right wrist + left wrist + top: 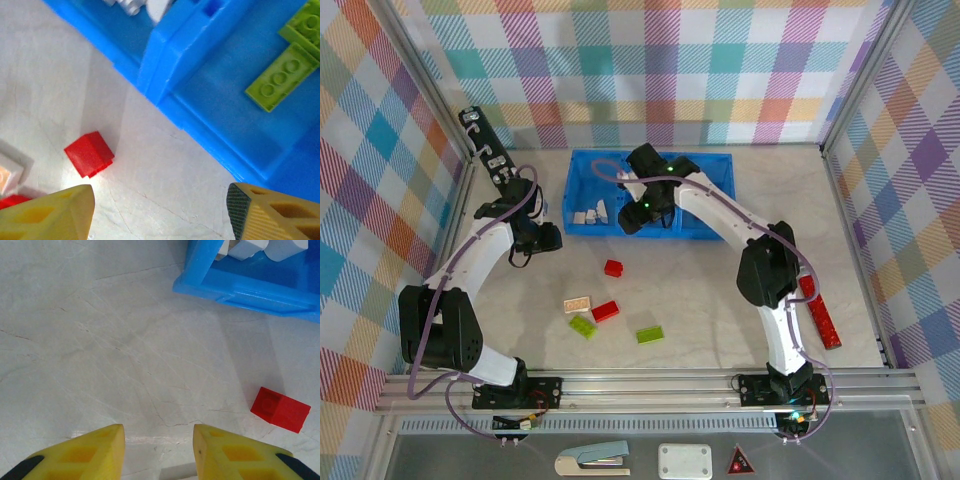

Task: Sort the legos into containers by color
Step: Pick up the lego from the center of the table.

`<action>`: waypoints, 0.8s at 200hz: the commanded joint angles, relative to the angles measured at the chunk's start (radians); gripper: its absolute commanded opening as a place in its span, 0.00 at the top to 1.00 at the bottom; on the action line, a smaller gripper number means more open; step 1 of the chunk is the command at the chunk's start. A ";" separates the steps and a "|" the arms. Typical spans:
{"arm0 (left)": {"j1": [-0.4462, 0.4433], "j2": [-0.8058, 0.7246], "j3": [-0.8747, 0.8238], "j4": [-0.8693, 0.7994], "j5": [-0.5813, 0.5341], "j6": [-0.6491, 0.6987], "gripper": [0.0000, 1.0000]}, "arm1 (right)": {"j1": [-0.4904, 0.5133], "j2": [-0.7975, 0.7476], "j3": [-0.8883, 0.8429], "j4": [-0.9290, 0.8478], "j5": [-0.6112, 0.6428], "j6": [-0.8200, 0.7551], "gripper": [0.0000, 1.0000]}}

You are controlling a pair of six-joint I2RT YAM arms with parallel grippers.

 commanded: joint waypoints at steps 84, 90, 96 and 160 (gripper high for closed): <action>0.012 -0.014 0.000 0.006 0.005 0.025 0.59 | 0.001 -0.210 -0.473 0.510 -0.363 -0.475 0.29; 0.012 -0.014 0.000 0.007 0.007 0.025 0.59 | 0.001 -0.209 -0.493 0.540 -0.374 -0.477 0.29; 0.012 -0.014 0.001 0.007 0.007 0.025 0.59 | 0.002 -0.209 -0.515 0.568 -0.388 -0.483 0.29; 0.012 -0.014 0.001 0.005 0.007 0.026 0.59 | 0.032 -0.157 -0.619 0.696 -0.391 -0.576 0.28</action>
